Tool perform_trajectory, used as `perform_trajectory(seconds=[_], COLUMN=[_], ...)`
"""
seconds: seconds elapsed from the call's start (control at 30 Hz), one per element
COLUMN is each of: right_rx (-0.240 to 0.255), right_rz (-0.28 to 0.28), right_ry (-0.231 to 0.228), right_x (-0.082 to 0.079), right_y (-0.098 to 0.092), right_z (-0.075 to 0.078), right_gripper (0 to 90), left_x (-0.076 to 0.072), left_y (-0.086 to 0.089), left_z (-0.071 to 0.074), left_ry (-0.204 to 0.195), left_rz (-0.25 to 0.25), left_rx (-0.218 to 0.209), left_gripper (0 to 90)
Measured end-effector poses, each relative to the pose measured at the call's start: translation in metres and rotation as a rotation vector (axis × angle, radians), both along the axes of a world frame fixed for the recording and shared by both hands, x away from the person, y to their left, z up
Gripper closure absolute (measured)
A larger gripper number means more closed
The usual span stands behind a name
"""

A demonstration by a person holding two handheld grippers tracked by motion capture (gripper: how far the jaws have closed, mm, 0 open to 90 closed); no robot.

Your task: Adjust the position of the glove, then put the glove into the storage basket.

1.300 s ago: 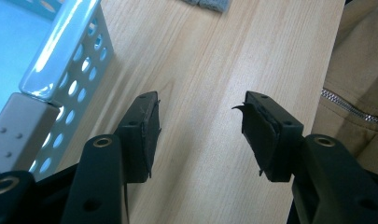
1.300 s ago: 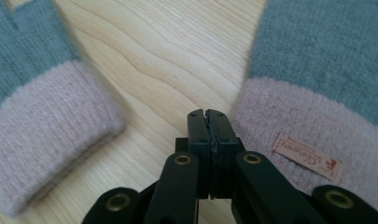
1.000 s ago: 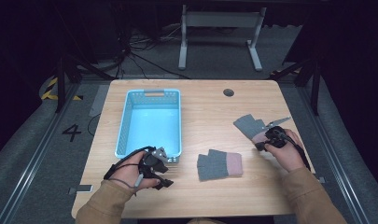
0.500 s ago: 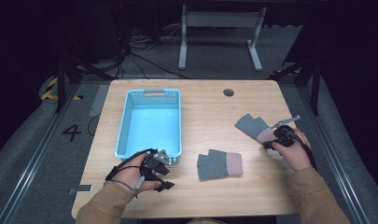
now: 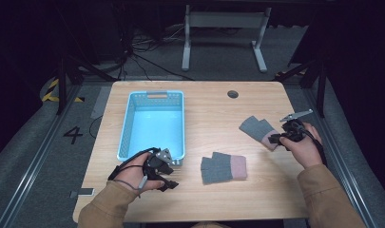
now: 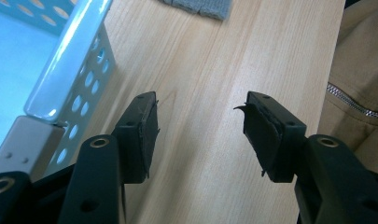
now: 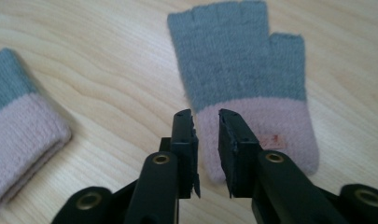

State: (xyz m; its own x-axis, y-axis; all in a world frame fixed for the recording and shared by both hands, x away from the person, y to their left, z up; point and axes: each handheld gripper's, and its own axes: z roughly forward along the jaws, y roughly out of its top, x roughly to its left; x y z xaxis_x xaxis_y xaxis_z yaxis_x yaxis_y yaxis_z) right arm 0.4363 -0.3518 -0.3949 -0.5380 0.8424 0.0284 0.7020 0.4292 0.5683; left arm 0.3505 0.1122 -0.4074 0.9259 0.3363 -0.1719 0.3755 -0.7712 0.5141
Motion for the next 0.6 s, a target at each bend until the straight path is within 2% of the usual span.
perform_trajectory(seconds=[0.23,0.4,0.6], right_rx=[0.009,-0.010,-0.005], right_rz=[-0.034,-0.061,-0.093], right_ry=[-0.034,-0.059,-0.059], right_x=[0.011,0.025,0.039], right_y=[-0.001,0.000,0.002], right_z=[0.009,0.006,-0.002], right_gripper=[63.8,51.5,45.4], left_x=[0.001,0.001,0.001], left_y=[-0.002,-0.003,-0.001], left_z=[0.001,0.001,0.001], left_ry=[-0.010,-0.007,-0.009], left_rz=[-0.011,-0.010,-0.009], left_rx=[-0.010,-0.008,-0.008], left_gripper=[45.7,45.6,45.6])
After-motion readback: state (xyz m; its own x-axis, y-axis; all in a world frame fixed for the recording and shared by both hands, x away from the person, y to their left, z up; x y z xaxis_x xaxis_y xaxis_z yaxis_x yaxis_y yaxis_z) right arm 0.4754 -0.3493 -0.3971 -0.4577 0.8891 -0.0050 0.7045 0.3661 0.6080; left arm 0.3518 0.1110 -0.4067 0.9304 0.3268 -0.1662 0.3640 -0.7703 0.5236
